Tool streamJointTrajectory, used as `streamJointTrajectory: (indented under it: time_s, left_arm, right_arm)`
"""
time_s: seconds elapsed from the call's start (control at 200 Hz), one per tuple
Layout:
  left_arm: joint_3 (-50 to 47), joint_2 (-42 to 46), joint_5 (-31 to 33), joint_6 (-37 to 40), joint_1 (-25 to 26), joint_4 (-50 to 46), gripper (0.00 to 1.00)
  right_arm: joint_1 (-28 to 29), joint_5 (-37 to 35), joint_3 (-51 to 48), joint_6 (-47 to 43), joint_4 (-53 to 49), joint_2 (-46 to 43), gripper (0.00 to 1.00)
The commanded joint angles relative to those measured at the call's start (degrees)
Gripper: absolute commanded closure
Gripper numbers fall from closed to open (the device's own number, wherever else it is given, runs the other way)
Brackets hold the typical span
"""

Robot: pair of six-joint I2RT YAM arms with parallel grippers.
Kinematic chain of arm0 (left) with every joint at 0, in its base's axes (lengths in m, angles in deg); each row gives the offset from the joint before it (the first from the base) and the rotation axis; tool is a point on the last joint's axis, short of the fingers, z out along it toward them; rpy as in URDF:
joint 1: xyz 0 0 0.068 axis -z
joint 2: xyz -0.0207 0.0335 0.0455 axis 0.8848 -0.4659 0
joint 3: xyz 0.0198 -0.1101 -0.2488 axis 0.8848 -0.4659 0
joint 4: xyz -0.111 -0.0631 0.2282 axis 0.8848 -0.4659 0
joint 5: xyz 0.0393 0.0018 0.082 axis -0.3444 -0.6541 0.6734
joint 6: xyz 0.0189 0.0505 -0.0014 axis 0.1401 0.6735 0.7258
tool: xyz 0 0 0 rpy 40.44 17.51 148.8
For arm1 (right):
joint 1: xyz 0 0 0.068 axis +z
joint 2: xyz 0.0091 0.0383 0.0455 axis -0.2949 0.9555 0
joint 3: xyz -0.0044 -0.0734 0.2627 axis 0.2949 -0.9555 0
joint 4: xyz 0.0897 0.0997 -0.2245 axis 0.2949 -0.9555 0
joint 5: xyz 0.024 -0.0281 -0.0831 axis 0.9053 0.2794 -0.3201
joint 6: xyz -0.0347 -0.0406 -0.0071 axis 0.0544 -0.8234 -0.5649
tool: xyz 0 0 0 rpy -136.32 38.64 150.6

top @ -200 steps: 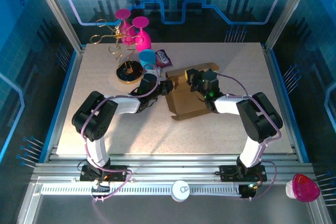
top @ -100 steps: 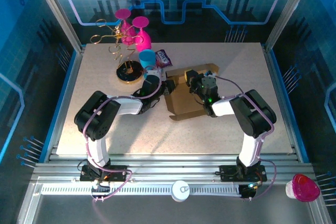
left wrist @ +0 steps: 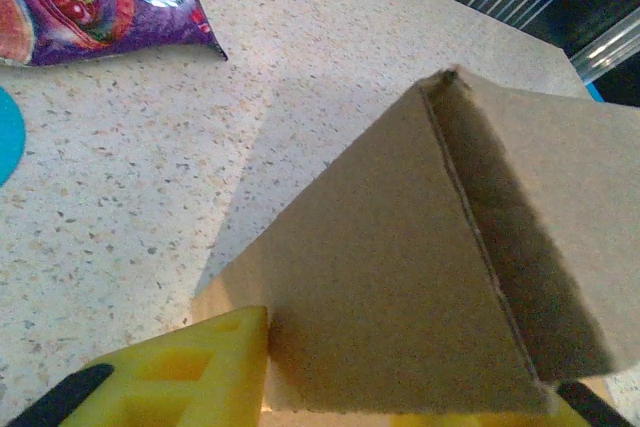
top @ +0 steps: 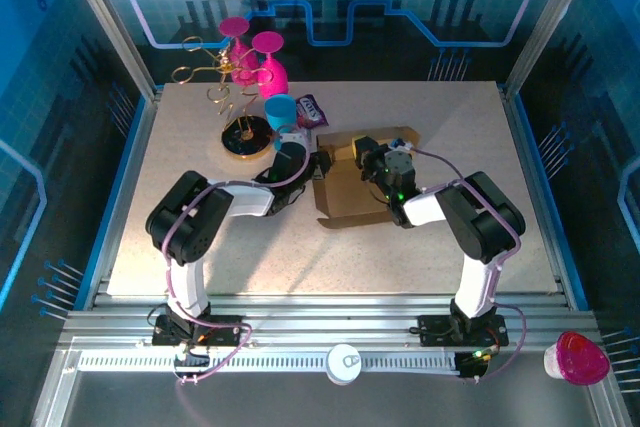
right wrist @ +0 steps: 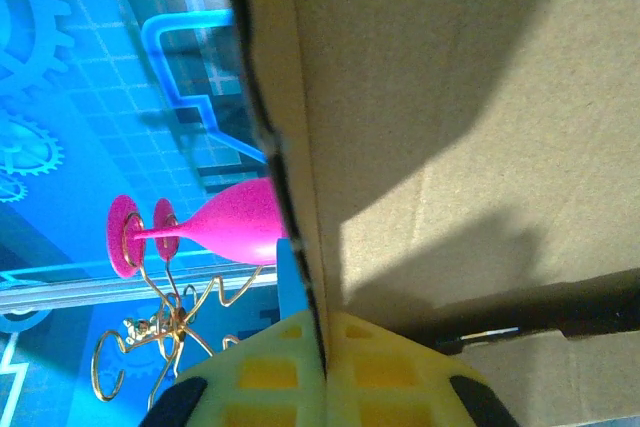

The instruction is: Fold the paper box

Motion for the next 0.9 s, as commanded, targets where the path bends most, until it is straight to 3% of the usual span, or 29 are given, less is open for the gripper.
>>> streamJointTrajectory:
  time_s: [0.0, 0.085, 0.24, 0.345, 0.57, 0.896]
  left_arm:
    - [2.2, -1.5, 1.9, -0.7, 1.0, -1.7, 0.67]
    - [2.7, -1.8, 2.9, -0.8, 1.3, -2.4, 0.67]
    - [3.5, -2.5, 3.9, -0.4, 1.7, -3.4, 0.85]
    - [4.1, -2.9, 4.3, 0.4, 2.1, -4.1, 0.90]
    - [7.0, -5.3, 4.7, 0.9, 2.6, -7.7, 0.65]
    - [14.6, -8.7, 6.1, -0.1, 2.6, -17.3, 0.67]
  right_arm:
    - [2.8, 1.0, -1.0, -2.0, 0.3, 2.4, 1.00]
    - [3.1, 0.5, -1.3, -2.1, 1.6, 3.6, 1.00]
    - [3.3, 0.0, -2.0, -1.7, 1.8, 3.4, 1.00]
    - [3.3, -0.2, -1.8, -1.3, 1.6, 3.1, 1.00]
    - [3.3, 0.4, -0.6, -0.8, -0.2, 2.6, 1.00]
    - [3.2, 0.4, -0.6, -0.2, 0.1, 2.9, 1.00]
